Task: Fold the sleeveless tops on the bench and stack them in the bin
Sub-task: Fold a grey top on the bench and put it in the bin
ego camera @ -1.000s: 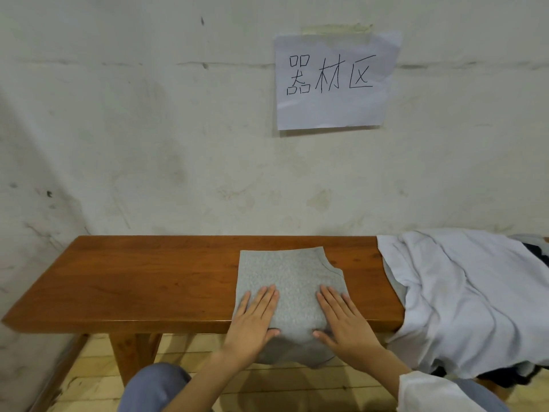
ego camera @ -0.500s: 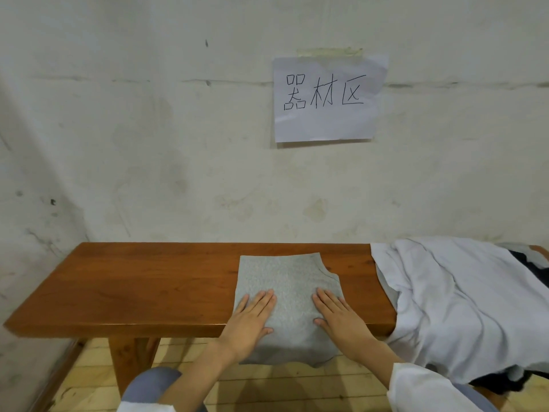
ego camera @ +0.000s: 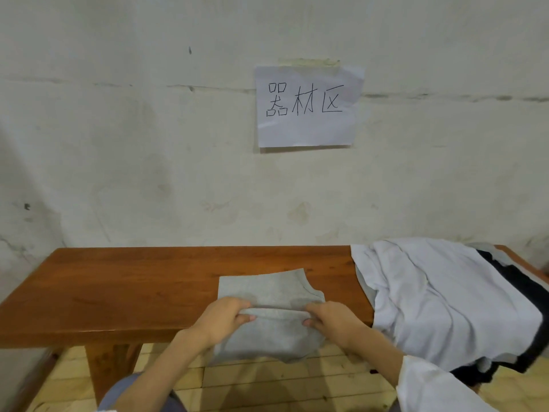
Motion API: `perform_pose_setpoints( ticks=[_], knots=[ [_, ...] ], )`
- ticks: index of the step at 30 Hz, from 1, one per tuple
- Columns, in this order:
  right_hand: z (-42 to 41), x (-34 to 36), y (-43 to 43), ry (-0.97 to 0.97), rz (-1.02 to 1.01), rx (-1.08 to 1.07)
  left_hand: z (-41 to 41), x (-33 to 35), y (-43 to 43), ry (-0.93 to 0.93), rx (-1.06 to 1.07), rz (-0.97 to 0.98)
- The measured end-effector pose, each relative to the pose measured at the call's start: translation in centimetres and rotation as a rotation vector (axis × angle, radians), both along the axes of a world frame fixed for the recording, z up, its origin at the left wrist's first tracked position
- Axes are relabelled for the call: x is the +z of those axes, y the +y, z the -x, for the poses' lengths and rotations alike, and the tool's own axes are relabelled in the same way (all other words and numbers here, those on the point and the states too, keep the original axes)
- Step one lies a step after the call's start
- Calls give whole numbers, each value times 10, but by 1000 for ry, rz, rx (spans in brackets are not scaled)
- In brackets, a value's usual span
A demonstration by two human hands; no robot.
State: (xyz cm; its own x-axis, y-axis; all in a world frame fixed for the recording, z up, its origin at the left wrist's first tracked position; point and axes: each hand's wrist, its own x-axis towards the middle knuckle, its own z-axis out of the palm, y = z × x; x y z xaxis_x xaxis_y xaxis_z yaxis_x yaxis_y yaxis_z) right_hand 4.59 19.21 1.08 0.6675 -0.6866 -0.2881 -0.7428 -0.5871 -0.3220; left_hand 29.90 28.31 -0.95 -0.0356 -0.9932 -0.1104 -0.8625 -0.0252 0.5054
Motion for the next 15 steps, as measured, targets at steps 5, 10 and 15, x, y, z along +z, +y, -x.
perform_pose_setpoints(
  ticks=[5, 10, 15],
  knots=[
    [0, 25, 0, -17, -27, 49, -5, 29, -2, 155, -88, -202],
    [-3, 61, -23, -132, 60, -33, -8, 85, -17, 121, -52, -105],
    [-19, 114, -56, -437, 306, -189, -9, 140, -53, -19, 138, 376]
  ],
)
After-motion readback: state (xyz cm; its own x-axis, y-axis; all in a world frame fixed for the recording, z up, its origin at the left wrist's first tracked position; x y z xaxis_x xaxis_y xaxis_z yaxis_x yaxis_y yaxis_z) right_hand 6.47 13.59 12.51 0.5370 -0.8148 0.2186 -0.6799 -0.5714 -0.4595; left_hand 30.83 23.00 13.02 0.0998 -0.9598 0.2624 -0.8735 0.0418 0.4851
